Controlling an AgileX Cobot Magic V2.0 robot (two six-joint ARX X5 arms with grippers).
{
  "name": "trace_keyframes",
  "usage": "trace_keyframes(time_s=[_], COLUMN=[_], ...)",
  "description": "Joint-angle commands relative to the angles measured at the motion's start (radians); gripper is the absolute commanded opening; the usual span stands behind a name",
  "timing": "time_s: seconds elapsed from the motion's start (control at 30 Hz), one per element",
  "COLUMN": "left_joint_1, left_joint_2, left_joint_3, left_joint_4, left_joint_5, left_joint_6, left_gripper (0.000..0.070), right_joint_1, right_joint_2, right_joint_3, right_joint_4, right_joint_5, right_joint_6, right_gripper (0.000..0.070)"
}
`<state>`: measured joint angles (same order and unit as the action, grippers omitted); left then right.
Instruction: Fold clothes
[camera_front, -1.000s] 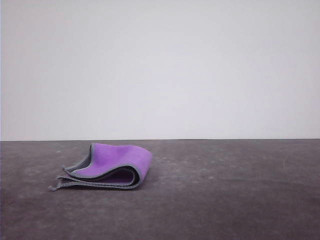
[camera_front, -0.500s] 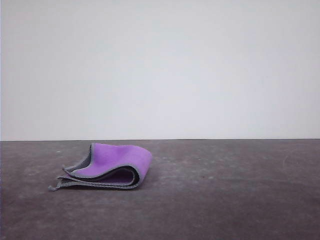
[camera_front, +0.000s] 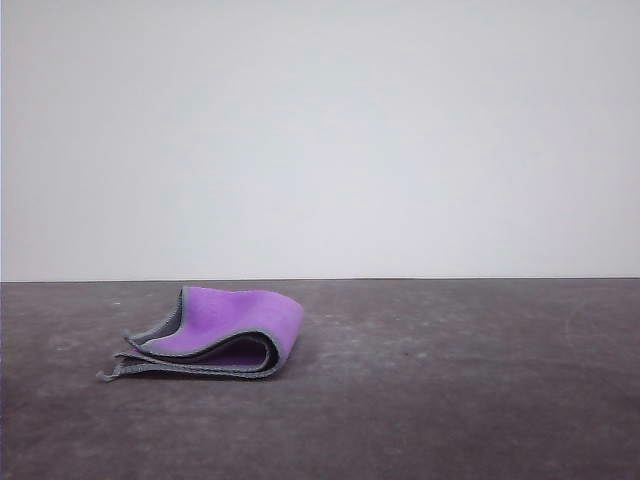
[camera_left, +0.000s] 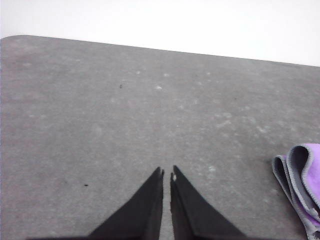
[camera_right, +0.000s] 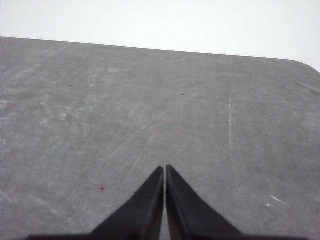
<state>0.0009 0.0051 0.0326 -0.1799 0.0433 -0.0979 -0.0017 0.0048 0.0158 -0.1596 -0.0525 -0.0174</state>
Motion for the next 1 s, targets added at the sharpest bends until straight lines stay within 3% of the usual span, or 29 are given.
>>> trace_keyframes(time_s=[0.0,0.97], left_joint_1=[-0.004,-0.004], left_joint_2=[-0.002,-0.002], left_joint_3=[-0.020,-0.020], left_joint_4=[-0.005,-0.005], left_joint_5=[0.001,0.001], left_joint_6=[-0.004,-0.004], left_gripper=[0.0017,0.0017], right_joint_1=[0.000,0.000], right_joint_2=[-0.001,-0.001], right_joint_3=[-0.004,-0.004], right_joint_4=[0.011,0.011], right_joint_5=[0.000,0.001], right_joint_6=[0.016,0.016], right_gripper=[0.0004,0.0004])
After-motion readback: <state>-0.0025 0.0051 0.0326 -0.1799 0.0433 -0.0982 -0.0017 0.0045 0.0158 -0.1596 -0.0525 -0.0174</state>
